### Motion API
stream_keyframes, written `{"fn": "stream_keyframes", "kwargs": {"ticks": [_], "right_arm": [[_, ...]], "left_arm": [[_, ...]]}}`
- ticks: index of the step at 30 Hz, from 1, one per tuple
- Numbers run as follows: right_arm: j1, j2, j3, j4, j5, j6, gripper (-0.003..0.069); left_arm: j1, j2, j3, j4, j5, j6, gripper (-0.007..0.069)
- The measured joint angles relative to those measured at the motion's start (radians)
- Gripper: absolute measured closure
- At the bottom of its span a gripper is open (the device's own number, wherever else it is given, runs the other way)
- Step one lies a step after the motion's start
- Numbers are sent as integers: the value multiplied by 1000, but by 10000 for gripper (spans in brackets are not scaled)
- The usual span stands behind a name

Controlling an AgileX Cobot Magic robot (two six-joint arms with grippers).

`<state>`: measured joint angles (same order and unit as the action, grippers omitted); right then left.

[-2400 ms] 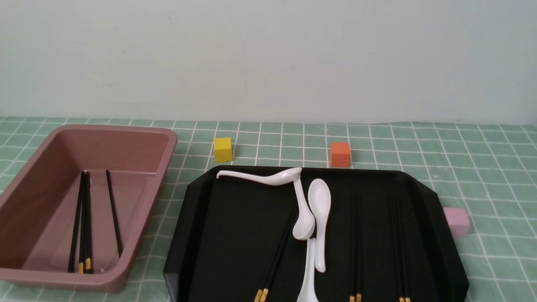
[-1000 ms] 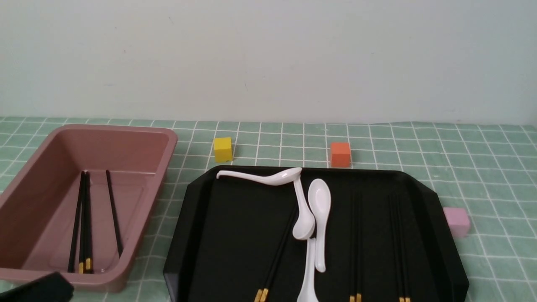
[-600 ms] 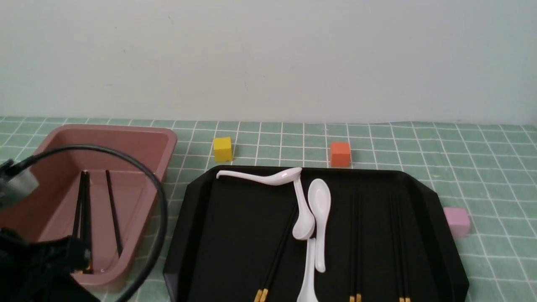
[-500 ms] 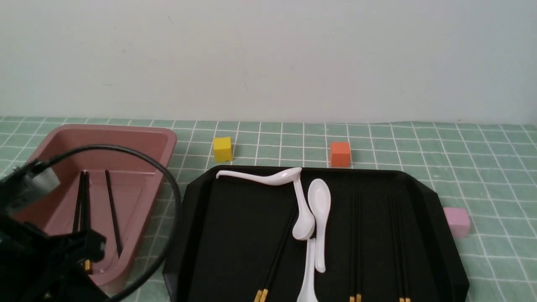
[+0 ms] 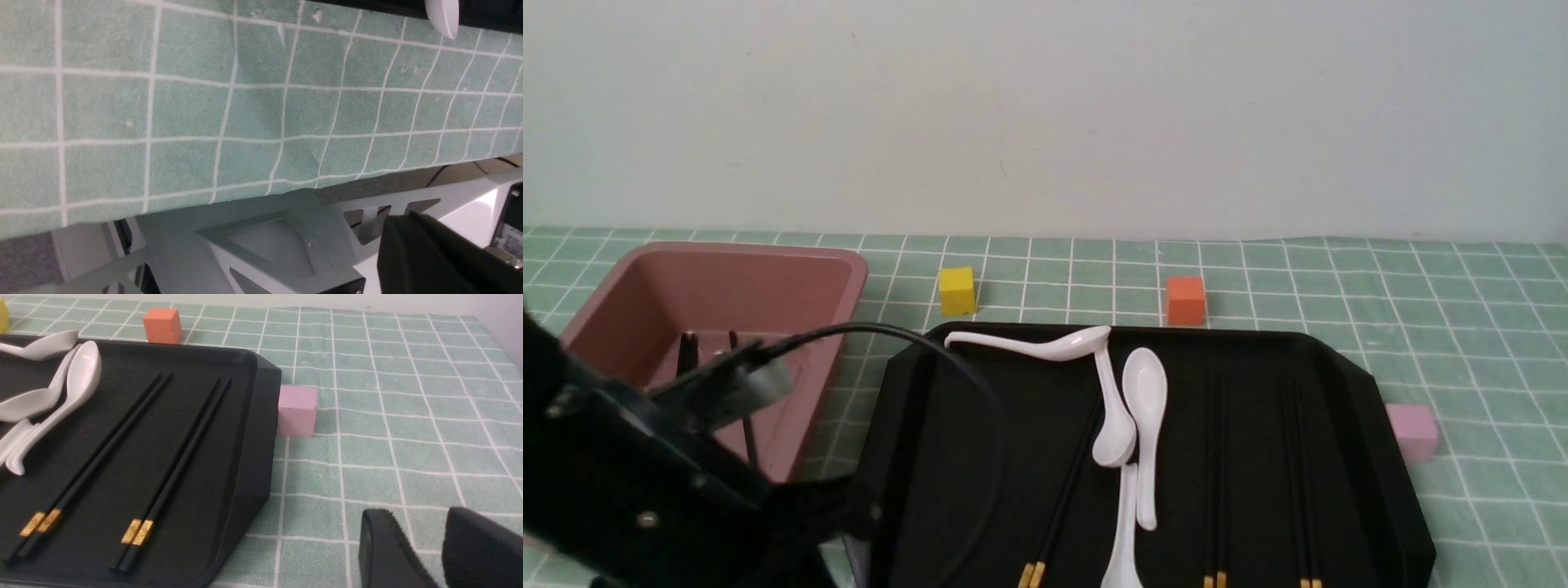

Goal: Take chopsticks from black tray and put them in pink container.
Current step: 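Reach over to the black tray and grasp a pair of chopsticks with the left gripper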

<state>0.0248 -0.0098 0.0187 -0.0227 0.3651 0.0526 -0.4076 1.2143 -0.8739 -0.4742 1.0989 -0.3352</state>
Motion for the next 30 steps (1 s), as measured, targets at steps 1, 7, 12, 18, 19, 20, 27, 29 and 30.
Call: {"fn": "stream_keyframes", "kwargs": {"ticks": [1, 7, 12, 18, 19, 20, 27, 29, 30], "right_arm": [[0, 0, 0, 0, 0, 0, 419], [0, 0, 0, 0, 0, 0, 419], [0, 0, 0, 0, 0, 0, 419], [0, 0, 0, 0, 0, 0, 419], [0, 0, 0, 0, 0, 0, 419], [0, 0, 0, 0, 0, 0, 419], [0, 0, 0, 0, 0, 0, 419], [0, 0, 0, 0, 0, 0, 419], [0, 0, 0, 0, 0, 0, 419]], "left_arm": [[-54, 24, -24, 34, -23, -26, 622], [-303, 256, -227, 310, -79, -196, 483], [-390, 460, -382, 489, -106, -227, 354], [-417, 650, -482, 597, -115, -228, 298], [-417, 661, -487, 613, -118, -228, 297], [-417, 680, -489, 626, -121, -228, 296], [-417, 724, -490, 675, -199, -228, 295], [-417, 730, -491, 679, -225, -227, 295], [-417, 739, -491, 682, -245, -222, 295]]}}
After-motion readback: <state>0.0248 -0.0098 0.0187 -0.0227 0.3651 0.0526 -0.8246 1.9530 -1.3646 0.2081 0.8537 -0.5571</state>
